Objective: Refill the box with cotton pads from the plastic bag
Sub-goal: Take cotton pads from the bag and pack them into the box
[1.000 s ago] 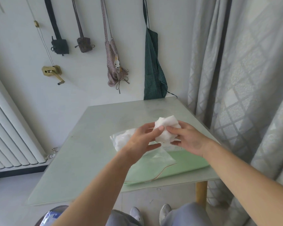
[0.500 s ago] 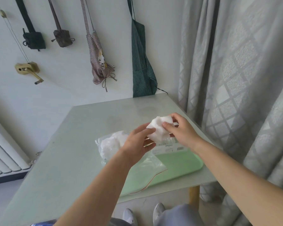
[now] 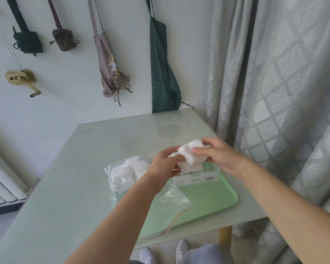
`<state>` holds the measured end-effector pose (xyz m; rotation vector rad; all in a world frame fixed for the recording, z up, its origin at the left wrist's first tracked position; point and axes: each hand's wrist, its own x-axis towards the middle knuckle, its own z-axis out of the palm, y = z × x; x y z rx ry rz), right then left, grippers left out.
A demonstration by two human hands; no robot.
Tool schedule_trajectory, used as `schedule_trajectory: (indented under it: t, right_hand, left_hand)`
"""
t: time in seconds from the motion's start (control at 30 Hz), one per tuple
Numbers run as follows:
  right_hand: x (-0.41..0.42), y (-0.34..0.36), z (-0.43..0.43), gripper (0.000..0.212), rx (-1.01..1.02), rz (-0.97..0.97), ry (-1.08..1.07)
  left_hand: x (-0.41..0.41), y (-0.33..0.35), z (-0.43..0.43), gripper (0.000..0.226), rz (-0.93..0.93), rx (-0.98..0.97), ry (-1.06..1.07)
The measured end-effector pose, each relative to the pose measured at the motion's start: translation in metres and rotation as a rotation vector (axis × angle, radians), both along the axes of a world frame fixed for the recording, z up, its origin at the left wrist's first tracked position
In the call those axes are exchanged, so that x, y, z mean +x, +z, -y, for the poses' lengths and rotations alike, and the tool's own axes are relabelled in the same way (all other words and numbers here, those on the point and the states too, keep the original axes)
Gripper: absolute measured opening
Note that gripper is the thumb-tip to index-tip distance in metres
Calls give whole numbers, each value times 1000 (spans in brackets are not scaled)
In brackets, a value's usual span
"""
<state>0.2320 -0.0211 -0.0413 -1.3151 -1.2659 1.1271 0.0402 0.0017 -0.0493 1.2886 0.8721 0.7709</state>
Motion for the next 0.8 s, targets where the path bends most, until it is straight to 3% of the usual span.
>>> schedule_trajectory:
  t: [0.17, 0.27, 0.4, 0.5, 0.6, 0.67, 0.8]
  right_hand:
    - [7, -3, -5, 39, -104, -105, -15]
    - [13, 3, -5, 28, -160, -211, 90]
    - [31, 9, -13, 26, -109, -161, -17]
    - [48, 6, -22, 22, -123, -117, -187]
    - [60, -5, -30, 19, -210, -101, -304]
    - [63, -12, -33, 13, -254, -96, -315]
    - [66, -20, -39, 9, -305, -50, -301]
  left_hand:
    - [6, 3, -7, 30, -7, 24, -31]
    - [10, 8, -16, 32, 24, 31, -93]
    - [26, 14, -30, 32, -21, 28, -15]
    - [38, 8, -45, 26, -295, 226, 98]
    - [47, -2, -59, 34, -834, 658, -54]
    - [56, -2, -59, 47, -1063, 755, -225]
    - [72, -6, -68, 62, -1296, 843, -410]
